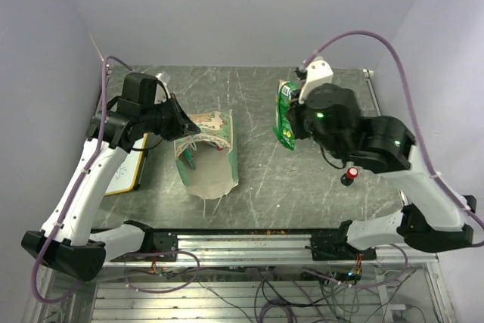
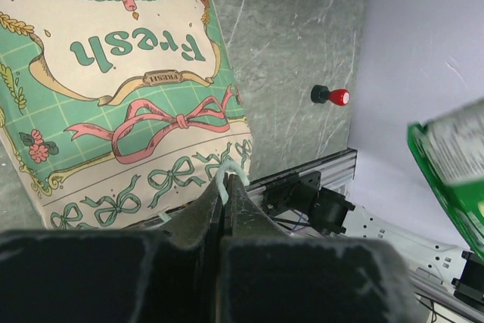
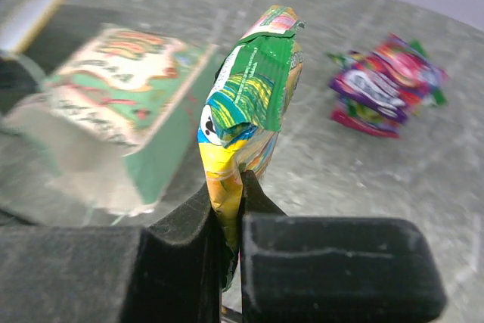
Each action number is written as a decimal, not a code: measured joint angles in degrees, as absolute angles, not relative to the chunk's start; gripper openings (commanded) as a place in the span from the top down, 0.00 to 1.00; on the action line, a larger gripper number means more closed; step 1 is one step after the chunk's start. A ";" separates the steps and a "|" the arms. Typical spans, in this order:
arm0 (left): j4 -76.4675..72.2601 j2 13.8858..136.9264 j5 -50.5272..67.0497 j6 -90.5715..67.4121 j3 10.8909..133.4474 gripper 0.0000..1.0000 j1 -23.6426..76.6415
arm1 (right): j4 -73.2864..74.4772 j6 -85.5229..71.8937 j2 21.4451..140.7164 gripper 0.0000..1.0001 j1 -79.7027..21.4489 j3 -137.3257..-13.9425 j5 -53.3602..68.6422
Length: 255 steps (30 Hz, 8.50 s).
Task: Take the snacks out of the paper bag
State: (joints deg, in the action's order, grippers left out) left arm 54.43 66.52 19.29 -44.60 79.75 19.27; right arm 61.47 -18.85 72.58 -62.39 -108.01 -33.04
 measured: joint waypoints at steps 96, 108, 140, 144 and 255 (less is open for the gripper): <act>57.67 72.23 15.38 -33.41 87.29 0.93 20.10 | 36.67 29.21 109.58 0.34 -26.74 -93.76 -37.56; 55.51 70.59 19.73 -36.49 81.56 0.93 20.10 | 36.80 3.92 84.31 0.32 -45.25 -68.25 -19.46; 49.39 72.88 27.20 -49.34 79.68 0.93 23.92 | -20.38 2.13 66.54 0.57 -67.94 -33.04 6.15; 50.15 73.82 27.22 -49.52 81.67 0.93 24.47 | -28.88 4.29 74.17 0.64 -71.79 -33.39 0.34; 45.76 82.54 17.08 -50.43 91.11 0.93 19.09 | 33.06 20.18 56.27 1.00 -60.16 -77.19 -0.05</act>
State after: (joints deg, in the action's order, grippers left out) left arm 45.76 82.54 17.08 -50.43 91.11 19.09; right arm 33.06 20.18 56.27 -60.16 -77.19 -0.05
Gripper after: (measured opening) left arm 0.075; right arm 0.156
